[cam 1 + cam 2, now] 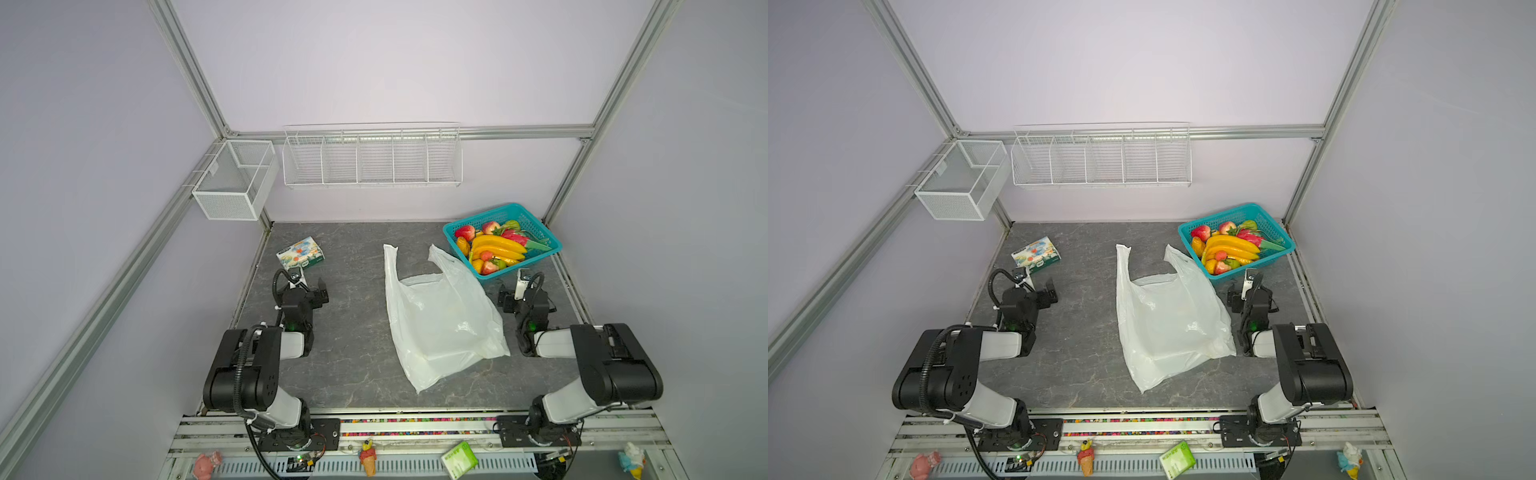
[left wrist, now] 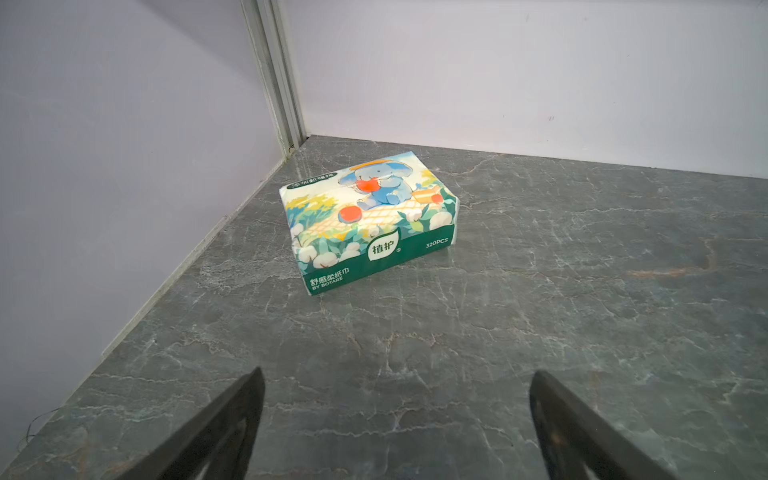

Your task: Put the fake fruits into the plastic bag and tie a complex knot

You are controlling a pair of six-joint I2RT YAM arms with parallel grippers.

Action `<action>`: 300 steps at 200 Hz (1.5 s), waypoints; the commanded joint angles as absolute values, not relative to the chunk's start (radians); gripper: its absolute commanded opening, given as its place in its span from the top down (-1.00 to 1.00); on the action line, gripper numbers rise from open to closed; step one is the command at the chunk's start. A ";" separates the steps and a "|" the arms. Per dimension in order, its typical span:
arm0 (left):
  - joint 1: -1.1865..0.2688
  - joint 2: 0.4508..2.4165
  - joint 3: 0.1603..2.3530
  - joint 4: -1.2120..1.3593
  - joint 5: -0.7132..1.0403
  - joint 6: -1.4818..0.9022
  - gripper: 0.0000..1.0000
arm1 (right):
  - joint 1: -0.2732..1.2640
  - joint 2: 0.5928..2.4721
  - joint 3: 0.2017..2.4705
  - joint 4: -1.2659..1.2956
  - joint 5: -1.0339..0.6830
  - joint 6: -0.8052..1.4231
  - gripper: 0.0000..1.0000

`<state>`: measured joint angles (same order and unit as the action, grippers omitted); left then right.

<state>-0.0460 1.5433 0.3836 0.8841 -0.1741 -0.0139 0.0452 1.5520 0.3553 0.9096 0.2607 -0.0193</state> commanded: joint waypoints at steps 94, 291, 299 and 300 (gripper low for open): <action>-0.041 1.550 0.399 0.890 -0.171 -0.017 -0.98 | 0.037 1.542 0.367 0.918 0.246 -0.022 -0.78; -0.048 1.200 0.571 0.366 -0.090 -0.404 -0.87 | 0.096 0.924 0.466 0.265 0.566 0.220 -0.78; -0.069 1.210 0.587 0.346 -0.055 -0.453 -0.84 | 0.117 0.917 0.505 0.181 0.524 0.229 -0.78; -0.072 1.211 0.590 0.342 -0.052 -0.458 -0.84 | 0.121 0.917 0.514 0.171 0.519 0.228 -0.78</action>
<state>-0.0425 1.1896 0.5491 0.4709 -0.2474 -0.2951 0.0868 0.9653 0.4160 0.4690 0.5865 0.1535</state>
